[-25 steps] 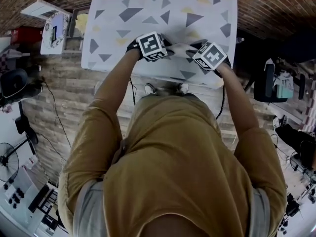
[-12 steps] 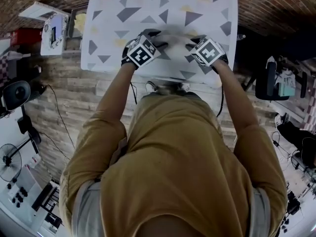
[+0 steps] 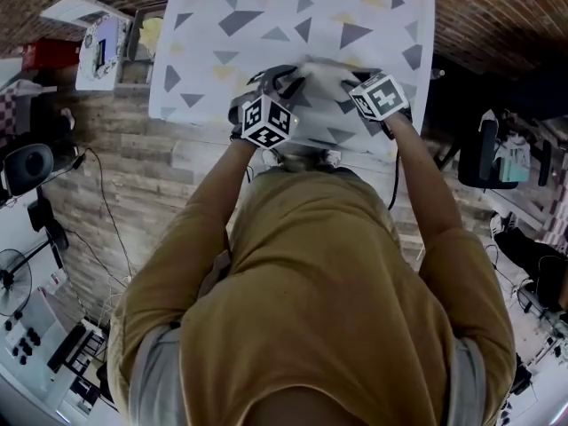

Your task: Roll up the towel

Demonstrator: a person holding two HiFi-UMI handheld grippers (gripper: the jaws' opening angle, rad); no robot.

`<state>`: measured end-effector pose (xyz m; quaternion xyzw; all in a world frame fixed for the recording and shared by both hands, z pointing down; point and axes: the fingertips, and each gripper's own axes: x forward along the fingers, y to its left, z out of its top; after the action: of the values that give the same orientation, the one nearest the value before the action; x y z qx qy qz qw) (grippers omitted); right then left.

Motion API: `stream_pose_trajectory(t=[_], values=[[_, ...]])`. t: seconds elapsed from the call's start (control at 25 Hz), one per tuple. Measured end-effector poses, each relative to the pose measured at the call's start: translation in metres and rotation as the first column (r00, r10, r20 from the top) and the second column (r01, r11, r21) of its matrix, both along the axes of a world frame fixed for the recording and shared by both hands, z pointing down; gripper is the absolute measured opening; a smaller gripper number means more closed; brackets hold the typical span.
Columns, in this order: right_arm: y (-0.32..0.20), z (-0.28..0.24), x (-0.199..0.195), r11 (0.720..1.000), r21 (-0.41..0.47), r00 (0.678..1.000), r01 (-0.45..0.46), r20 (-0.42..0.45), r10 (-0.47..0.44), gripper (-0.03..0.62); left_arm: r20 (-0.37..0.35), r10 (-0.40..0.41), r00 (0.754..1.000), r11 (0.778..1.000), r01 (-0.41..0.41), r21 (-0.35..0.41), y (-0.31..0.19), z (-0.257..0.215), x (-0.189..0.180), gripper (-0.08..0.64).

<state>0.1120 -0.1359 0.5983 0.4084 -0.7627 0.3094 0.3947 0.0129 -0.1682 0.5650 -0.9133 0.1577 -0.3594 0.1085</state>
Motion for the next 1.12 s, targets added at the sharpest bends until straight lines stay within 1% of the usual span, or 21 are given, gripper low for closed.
stream_pose_trajectory(t=[0.04, 0.12, 0.2, 0.36, 0.44, 0.52, 0.6, 0.64, 0.76, 0.88, 0.96, 1.04, 1.12], values=[[0.000, 0.001, 0.002, 1.000, -0.012, 1.000, -0.023, 0.010, 0.023, 0.101, 0.008, 0.036, 0.999, 0.999, -0.036, 0.034, 0.003, 0.000, 0.003, 0.164], [-0.002, 0.002, 0.005, 0.997, -0.029, 0.997, -0.069, 0.030, 0.070, 0.101, 0.031, 0.094, 0.995, 0.988, -0.097, 0.118, 0.006, -0.004, 0.009, 0.152], [-0.003, 0.003, 0.008, 0.994, -0.038, 0.994, -0.103, 0.035, 0.104, 0.101, 0.032, 0.121, 0.992, 0.974, -0.124, 0.189, 0.007, -0.013, 0.012, 0.150], [-0.003, 0.006, 0.012, 0.989, -0.047, 0.989, -0.142, 0.027, 0.144, 0.101, -0.002, 0.160, 0.987, 0.961, -0.156, 0.230, 0.026, -0.028, 0.017, 0.152], [-0.003, 0.007, 0.013, 0.986, -0.048, 0.987, -0.157, 0.024, 0.158, 0.101, -0.027, 0.158, 0.987, 0.960, -0.147, 0.238, 0.032, -0.034, 0.019, 0.152], [-0.003, 0.007, 0.013, 0.985, -0.052, 0.986, -0.164, 0.022, 0.166, 0.101, -0.078, 0.113, 0.991, 0.972, -0.094, 0.214, 0.031, -0.044, 0.017, 0.152], [-0.001, 0.007, 0.012, 0.985, -0.056, 0.986, -0.165, 0.018, 0.166, 0.101, -0.131, 0.036, 0.991, 0.987, -0.015, 0.157, 0.031, -0.054, 0.007, 0.152], [-0.001, 0.007, 0.011, 0.985, -0.056, 0.987, -0.161, 0.015, 0.162, 0.101, -0.150, -0.001, 0.989, 0.991, 0.021, 0.130, 0.031, -0.060, 0.001, 0.150], [-0.002, 0.005, 0.007, 0.990, -0.041, 0.991, -0.137, -0.003, 0.137, 0.101, -0.178, -0.062, 0.982, 0.992, 0.080, 0.096, 0.038, -0.071, -0.012, 0.150], [-0.001, 0.003, 0.002, 0.996, -0.019, 0.996, -0.085, -0.027, 0.084, 0.100, -0.178, -0.105, 0.978, 0.991, 0.118, 0.068, 0.043, -0.064, -0.019, 0.152], [0.004, 0.002, -0.001, 0.999, -0.007, 0.999, -0.040, -0.024, 0.040, 0.100, -0.152, -0.095, 0.984, 0.994, 0.102, 0.037, 0.052, -0.053, -0.015, 0.152], [0.011, 0.003, -0.004, 1.000, 0.003, 1.000, 0.015, -0.026, -0.015, 0.100, -0.103, -0.043, 0.994, 0.999, 0.045, 0.018, 0.067, -0.037, -0.006, 0.152], [0.017, 0.003, -0.009, 0.996, 0.017, 0.996, 0.086, -0.035, -0.085, 0.098, -0.066, 0.009, 0.998, 0.999, -0.007, 0.034, 0.079, -0.026, 0.006, 0.152]])
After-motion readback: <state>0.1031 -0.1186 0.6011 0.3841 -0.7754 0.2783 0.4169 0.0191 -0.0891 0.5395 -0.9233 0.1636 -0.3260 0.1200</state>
